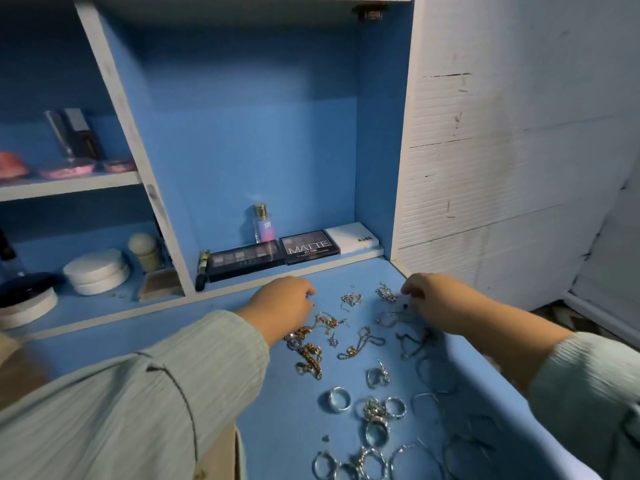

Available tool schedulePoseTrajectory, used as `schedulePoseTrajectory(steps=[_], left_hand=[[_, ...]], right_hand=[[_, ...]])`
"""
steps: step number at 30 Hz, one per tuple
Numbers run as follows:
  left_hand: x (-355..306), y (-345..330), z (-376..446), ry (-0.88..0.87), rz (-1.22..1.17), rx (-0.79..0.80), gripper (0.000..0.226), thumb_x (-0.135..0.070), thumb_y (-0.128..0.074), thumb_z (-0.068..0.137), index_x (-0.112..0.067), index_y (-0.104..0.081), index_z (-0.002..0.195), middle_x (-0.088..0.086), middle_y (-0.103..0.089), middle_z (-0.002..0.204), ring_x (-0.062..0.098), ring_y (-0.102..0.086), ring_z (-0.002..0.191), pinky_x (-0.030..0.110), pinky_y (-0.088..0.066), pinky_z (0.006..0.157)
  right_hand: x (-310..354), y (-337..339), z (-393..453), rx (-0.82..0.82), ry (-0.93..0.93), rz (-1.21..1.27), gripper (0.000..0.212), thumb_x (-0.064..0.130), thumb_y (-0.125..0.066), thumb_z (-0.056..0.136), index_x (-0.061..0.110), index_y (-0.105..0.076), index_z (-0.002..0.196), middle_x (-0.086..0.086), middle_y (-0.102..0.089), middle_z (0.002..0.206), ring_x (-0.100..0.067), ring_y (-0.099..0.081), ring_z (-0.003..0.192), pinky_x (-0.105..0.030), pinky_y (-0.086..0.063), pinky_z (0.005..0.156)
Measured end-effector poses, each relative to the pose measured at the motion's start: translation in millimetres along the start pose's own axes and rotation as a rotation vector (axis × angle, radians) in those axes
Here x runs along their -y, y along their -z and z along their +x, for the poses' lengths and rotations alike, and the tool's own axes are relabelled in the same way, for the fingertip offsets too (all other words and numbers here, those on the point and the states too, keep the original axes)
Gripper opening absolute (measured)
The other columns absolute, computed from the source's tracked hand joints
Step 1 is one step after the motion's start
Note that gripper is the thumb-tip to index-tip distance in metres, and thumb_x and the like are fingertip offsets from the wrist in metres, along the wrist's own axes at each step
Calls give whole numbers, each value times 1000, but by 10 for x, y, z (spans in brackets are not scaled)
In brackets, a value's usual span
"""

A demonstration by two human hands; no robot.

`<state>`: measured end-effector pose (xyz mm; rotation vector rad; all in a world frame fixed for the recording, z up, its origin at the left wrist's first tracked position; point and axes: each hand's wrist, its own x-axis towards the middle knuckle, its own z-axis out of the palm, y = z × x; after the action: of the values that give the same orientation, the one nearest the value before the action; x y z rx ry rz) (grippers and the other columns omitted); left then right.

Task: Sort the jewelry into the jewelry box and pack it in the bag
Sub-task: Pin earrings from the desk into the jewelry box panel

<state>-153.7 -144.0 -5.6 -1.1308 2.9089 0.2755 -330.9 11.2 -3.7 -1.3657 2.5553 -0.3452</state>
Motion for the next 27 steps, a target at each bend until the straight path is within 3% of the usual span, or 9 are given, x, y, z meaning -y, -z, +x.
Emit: schedulePoseTrajectory(steps=[9,13,16,22,27], left_hand=[[-47,39,87,-31,120,12,22,-23,-50,95,-22,-62,112,1,-62,115,20,-56,105,32,-47,89],[10,-30,77,-78,64,-54,17,-21,-50,94,-16,-63,105,2,-61,110,18,-54,102,22,-35,78],[29,-58,78,-76,63,-77,16,-18,-49,94,-16,-62,102,1,-60,108,16,-53,99,20,-33,73],[3,-50,80,-84,131,-101,16,-19,-48,94,-18,-61,103,2,-59,107,17,-53,99,22,-33,73],[-41,-40,75,-76,181,-76,20,-16,-44,95,-14,-61,106,3,-59,107,19,-55,98,26,-38,74]], right_hand=[[-147,75,89,17,75,-1,31,11,-47,94,19,-56,122,1,-60,116,-15,-52,100,-20,-36,79],[-132,41,99,-6,129,-15,28,15,-55,91,19,-61,118,0,-60,119,-15,-53,110,-18,-37,86],[-113,15,104,-13,137,-57,24,21,-58,89,22,-64,112,1,-61,116,-15,-53,107,-19,-37,83],[-64,-21,110,-41,119,-113,17,19,-57,88,21,-66,102,0,-61,109,-18,-55,102,-21,-37,76],[-49,-28,137,-34,97,-157,9,16,-49,91,21,-55,95,-4,-57,107,-20,-52,97,-23,-34,74]])
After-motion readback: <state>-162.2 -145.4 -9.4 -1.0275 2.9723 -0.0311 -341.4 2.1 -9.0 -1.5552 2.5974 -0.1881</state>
